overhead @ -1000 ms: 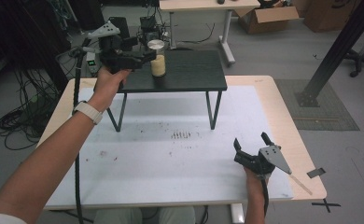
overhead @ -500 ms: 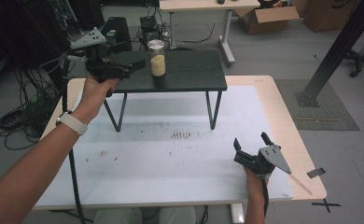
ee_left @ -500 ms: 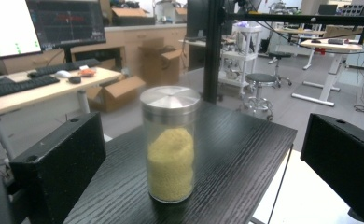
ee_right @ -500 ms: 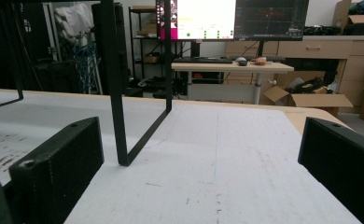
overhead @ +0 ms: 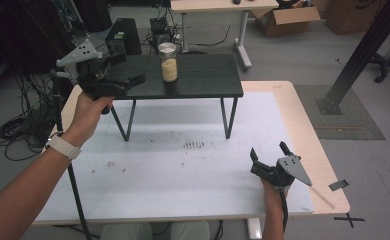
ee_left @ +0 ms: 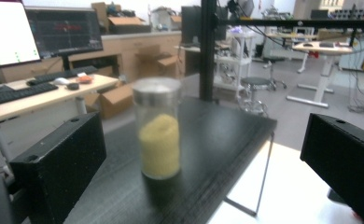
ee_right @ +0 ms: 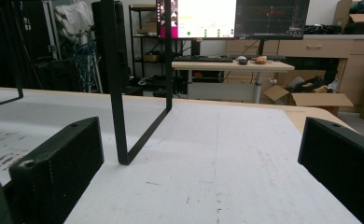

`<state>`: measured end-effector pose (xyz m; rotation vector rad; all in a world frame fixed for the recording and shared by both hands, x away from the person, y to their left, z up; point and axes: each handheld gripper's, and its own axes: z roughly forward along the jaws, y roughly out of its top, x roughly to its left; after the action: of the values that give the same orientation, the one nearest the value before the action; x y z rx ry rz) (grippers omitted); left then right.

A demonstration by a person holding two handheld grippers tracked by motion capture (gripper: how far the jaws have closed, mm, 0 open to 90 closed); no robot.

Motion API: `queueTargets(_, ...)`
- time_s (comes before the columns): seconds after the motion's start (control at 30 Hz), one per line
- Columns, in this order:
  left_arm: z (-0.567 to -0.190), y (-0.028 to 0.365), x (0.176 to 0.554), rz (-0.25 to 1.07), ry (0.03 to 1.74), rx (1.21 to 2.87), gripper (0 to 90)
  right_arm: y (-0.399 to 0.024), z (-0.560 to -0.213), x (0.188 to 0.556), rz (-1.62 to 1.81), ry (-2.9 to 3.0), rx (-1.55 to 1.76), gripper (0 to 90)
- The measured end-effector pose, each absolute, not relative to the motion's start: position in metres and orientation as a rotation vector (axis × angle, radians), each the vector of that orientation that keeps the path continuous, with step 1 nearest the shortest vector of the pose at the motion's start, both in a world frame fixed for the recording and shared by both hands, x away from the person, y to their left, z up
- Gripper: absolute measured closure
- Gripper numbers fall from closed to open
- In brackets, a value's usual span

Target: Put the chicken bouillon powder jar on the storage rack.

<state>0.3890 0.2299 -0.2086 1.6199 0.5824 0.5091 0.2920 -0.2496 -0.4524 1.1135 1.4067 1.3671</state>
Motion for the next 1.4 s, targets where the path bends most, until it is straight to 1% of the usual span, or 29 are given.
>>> queueTargets(0.1, -0.211, 0.232, 0.384, 0.521, 0.576, 1.619, 0.8, -0.250, -0.452, 0.292, 1.366, 1.408, 1.113, 0.0)
queueTargets(0.47, -0.223, 0.248, 0.364, 0.500, 0.564, 1.635, 0.5, -0.249, -0.452, 0.292, 1.363, 1.413, 1.114, 0.0)
queueTargets(0.6, -0.229, 0.256, 0.356, 0.504, 0.569, 1.614, 1.2, -0.249, -0.452, 0.292, 1.363, 1.411, 1.114, 0.0)
queueTargets(1.07, -0.271, 0.289, 0.337, 0.493, 0.649, 1.564, 1.3, -0.249, -0.452, 0.292, 1.364, 1.409, 1.113, 0.0)
queueTargets(1.4, -0.304, 0.310, 0.324, 0.530, 0.683, 1.552, 1.1, -0.249, -0.452, 0.292, 1.366, 1.410, 1.110, 0.0)
